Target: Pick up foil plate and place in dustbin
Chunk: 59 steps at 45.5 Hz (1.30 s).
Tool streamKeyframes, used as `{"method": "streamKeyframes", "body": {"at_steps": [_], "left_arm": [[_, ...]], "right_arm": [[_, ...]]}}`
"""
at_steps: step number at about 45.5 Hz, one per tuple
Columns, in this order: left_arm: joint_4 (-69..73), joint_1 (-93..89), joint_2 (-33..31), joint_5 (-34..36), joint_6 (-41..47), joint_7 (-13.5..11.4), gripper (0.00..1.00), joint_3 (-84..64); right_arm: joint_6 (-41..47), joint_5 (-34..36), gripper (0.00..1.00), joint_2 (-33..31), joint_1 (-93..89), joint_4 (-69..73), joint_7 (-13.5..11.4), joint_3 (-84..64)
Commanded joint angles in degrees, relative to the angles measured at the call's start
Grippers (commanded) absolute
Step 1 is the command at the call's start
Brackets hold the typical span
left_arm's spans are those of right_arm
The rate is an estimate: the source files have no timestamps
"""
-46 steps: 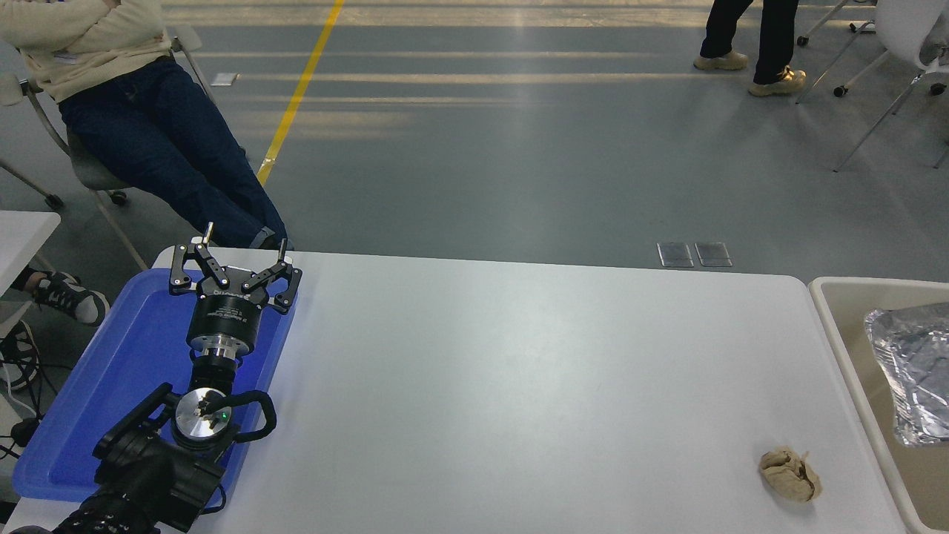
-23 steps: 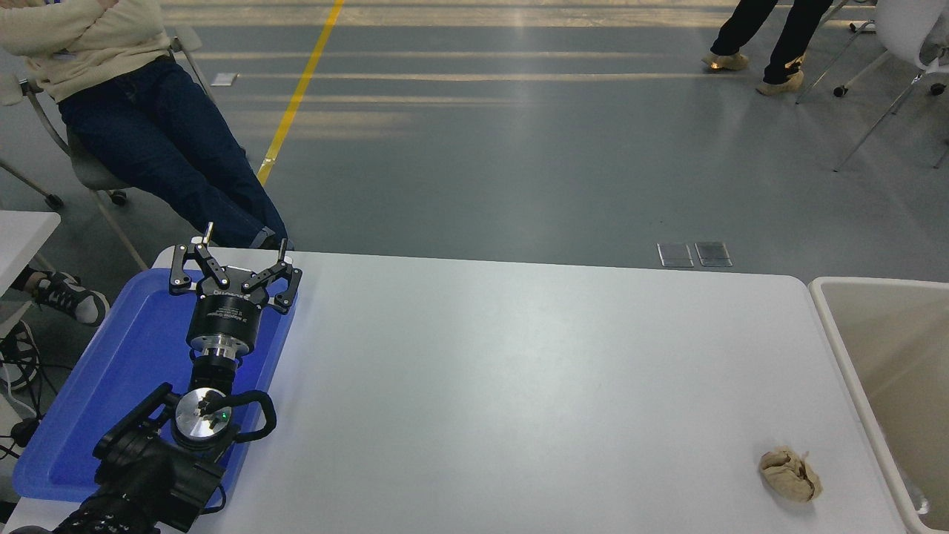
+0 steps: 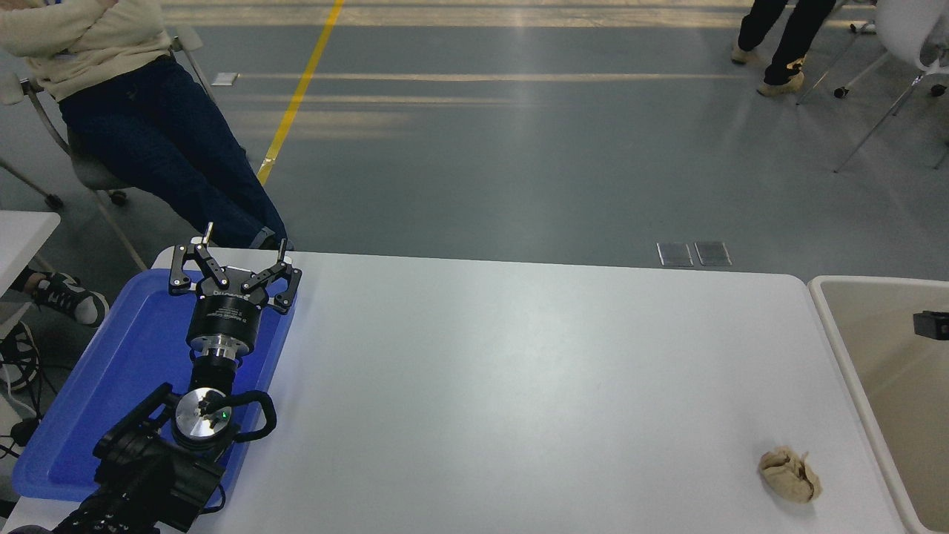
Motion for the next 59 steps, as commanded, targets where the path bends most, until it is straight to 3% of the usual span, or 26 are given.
{"method": "streamKeyframes", "body": {"at_steps": [1,7,21,34,42,59], "left_arm": [[0.0,0.0,0.0,0.0,0.0,0.0,1.00,0.1],[0.0,0.0,0.0,0.0,0.0,0.0,1.00,0.0],[0.0,0.0,0.0,0.0,0.0,0.0,1.00,0.0],[0.0,0.0,0.0,0.0,0.0,0.1,1.00,0.0],[0.0,0.0,0.0,0.0,0.0,0.1,1.00,0.0],[0.0,0.0,0.0,0.0,0.0,0.1,1.00,0.1]], "right_arm": [[1.2,-0.8,1.00,-2.9,15.9,19.0,-0.5,-0.9],[1.2,-0.8,1.00,-4.3,25.5,31.3,-2.5,-3.9],[3.6,-0.4,1.00,-2.9,41.3,48.9,-2.9,-10.7],[6.3,0.5,1.00,-0.8,53.2,63.3,-5.8,-14.1],[6.3,5.6,1.00,4.7,59.0,70.4,-6.7,-18.4],[10.4,14.3,1.00,8.9,67.6,78.2,-7.9,-16.9]]}}
